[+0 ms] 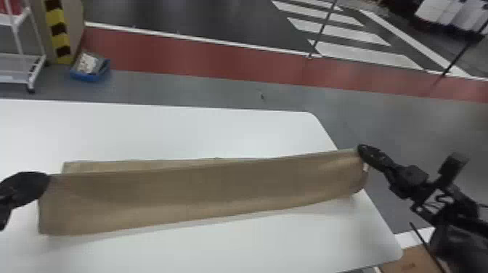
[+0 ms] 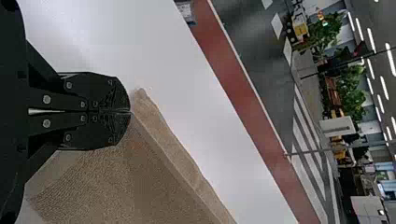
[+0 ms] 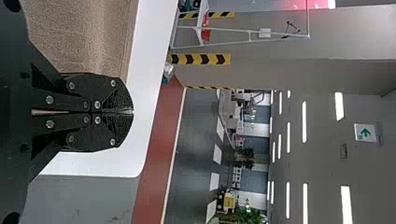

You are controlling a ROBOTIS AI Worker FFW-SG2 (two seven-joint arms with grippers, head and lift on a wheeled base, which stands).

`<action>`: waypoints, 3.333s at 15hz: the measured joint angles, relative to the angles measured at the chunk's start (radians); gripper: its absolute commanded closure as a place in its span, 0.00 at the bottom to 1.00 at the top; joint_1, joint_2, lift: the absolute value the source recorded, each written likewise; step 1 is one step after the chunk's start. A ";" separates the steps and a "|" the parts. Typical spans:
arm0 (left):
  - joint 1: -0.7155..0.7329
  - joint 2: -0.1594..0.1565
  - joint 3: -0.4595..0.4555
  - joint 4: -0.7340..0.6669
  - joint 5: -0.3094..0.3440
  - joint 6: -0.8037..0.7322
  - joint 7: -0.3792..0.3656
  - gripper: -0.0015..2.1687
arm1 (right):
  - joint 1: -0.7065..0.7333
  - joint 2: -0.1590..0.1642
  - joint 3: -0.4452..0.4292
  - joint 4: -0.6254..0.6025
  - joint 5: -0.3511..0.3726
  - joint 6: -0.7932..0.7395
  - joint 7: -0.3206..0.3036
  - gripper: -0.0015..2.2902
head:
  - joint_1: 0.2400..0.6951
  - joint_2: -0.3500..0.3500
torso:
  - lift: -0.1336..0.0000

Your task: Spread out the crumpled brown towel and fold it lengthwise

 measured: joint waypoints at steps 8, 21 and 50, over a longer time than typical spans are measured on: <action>-0.147 -0.001 -0.077 0.126 -0.002 -0.006 0.031 0.79 | -0.020 0.010 0.058 0.022 0.009 -0.026 -0.120 0.72 | 1.00 0.00 | 0.08; -0.352 -0.023 -0.229 0.425 -0.024 -0.119 0.090 0.79 | -0.097 0.033 0.177 0.079 0.078 -0.022 -0.344 0.71 | 1.00 0.00 | 0.08; -0.343 -0.022 -0.228 0.419 -0.041 -0.106 0.139 0.00 | -0.156 0.073 0.246 0.107 0.102 -0.046 -0.608 0.00 | 1.00 0.00 | 0.08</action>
